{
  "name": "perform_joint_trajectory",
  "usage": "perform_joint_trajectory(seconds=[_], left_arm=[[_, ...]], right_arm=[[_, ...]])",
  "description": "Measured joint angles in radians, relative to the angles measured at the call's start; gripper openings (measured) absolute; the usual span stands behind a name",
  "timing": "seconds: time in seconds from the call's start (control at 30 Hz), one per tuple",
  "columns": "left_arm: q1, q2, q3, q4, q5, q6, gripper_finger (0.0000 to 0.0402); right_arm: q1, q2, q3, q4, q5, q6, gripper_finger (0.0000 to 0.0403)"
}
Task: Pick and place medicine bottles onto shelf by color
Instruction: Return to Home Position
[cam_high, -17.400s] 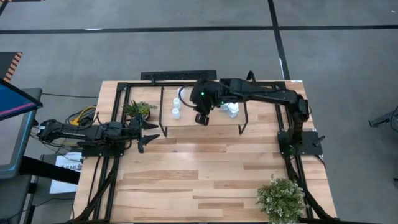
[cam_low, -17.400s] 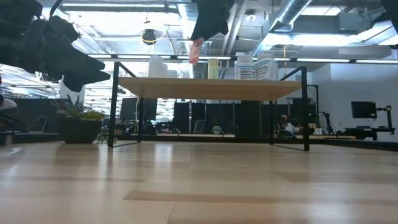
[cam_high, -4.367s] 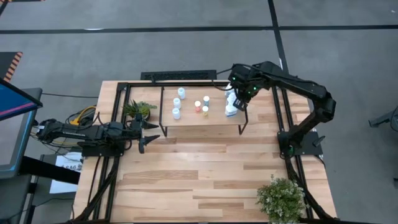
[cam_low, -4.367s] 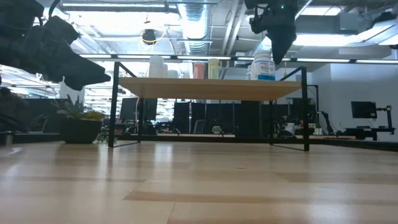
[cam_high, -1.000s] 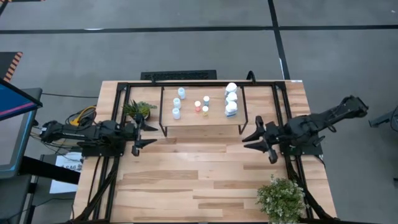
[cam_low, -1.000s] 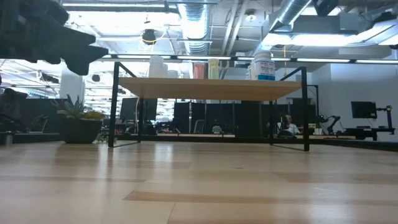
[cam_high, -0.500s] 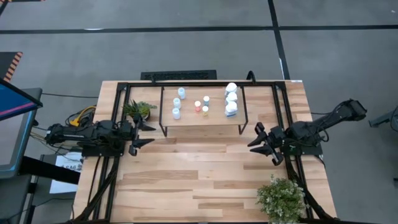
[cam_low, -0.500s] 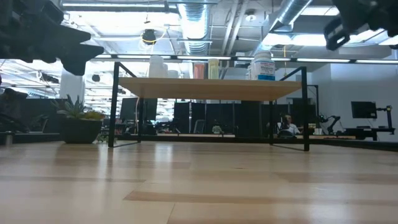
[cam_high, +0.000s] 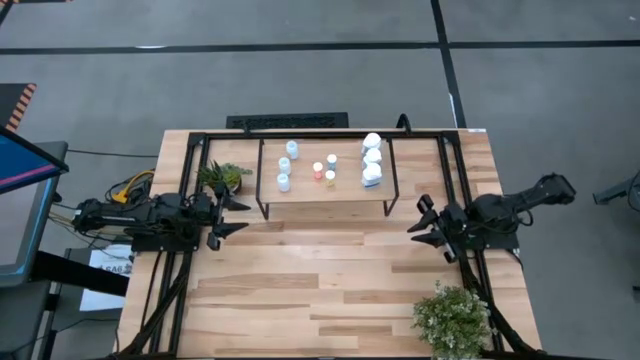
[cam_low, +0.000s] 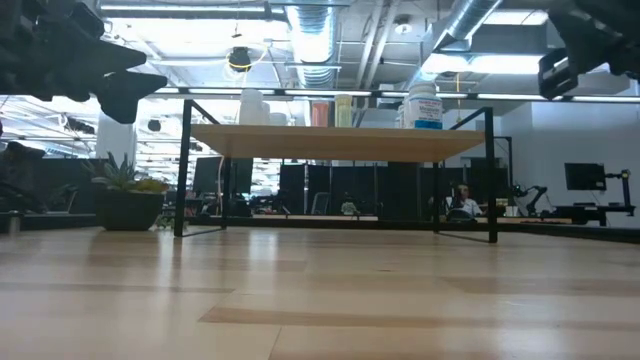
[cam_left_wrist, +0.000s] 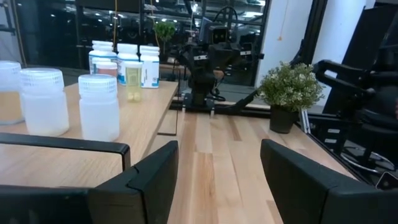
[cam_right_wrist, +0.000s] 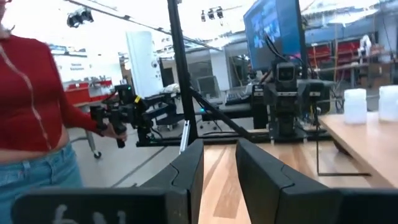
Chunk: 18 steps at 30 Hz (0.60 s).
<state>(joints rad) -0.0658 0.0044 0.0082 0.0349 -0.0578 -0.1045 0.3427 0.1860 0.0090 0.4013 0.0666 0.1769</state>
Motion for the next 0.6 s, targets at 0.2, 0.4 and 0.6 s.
perform_joint_trajectory(seconds=[0.2,0.4,0.6], left_arm=[[0.000,0.000,0.000,0.000,0.000,-0.008,0.0215],[0.000,0.000,0.000,0.000,0.000,-0.030,0.0215],[0.000,0.001,0.000,-0.003,0.018,-0.017,0.0215]], right_arm=[[-0.069,-0.187,0.000,-0.209,-0.056,-0.028,0.0118],[-0.156,-0.185,0.000,-0.290,-0.100,0.007,0.0118],[-0.200,-0.183,-0.001,-0.358,-0.110,0.008,0.0118]])
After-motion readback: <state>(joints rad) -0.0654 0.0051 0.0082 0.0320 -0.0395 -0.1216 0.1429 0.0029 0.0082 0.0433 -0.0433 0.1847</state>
